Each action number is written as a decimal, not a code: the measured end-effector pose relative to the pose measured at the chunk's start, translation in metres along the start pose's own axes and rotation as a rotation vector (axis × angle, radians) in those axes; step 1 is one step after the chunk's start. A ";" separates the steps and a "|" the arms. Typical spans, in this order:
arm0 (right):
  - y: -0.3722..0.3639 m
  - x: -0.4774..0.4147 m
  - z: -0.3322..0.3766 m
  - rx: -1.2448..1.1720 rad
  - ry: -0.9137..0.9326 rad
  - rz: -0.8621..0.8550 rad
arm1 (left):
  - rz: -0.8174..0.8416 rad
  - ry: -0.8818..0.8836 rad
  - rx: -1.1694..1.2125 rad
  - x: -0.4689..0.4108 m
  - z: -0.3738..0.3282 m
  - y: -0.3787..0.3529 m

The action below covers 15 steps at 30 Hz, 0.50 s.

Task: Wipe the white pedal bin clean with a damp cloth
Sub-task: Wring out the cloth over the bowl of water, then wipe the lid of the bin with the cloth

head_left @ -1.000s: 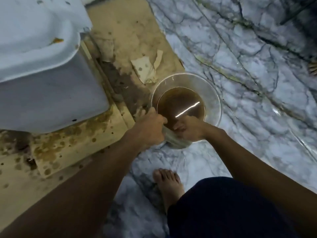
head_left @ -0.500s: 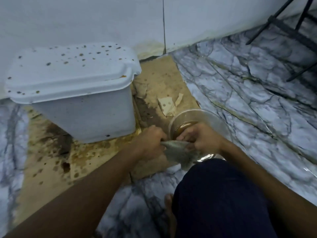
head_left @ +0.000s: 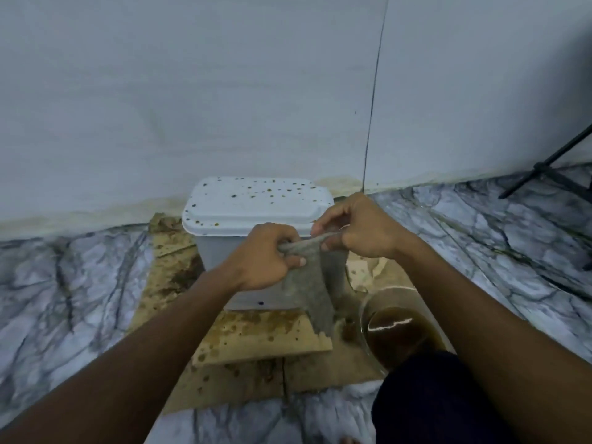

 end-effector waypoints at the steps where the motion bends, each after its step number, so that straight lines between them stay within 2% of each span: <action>1: 0.000 -0.008 0.005 0.009 0.003 -0.007 | -0.028 0.009 -0.004 -0.001 0.005 0.014; 5: -0.003 -0.034 0.017 0.016 -0.005 -0.030 | -0.109 0.032 -0.028 -0.008 0.020 0.059; 10: -0.004 -0.067 0.027 -0.070 -0.007 -0.038 | -0.060 0.095 -0.054 -0.029 0.031 0.102; 12: 0.008 -0.091 0.029 -0.089 0.028 -0.166 | -0.129 0.108 -0.042 -0.045 0.031 0.128; 15: 0.025 -0.122 0.020 -0.082 0.073 -0.426 | -0.421 0.123 -0.033 -0.069 0.032 0.166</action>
Point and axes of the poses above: each hand's wrist, its own x-axis away from the middle knuckle, its own y-axis out of the back of the hand, z = x × y, the point moved 10 cm from there along -x, towards the middle knuckle, and after that the axes turned 11 degrees about y, right-handed, at the moved point
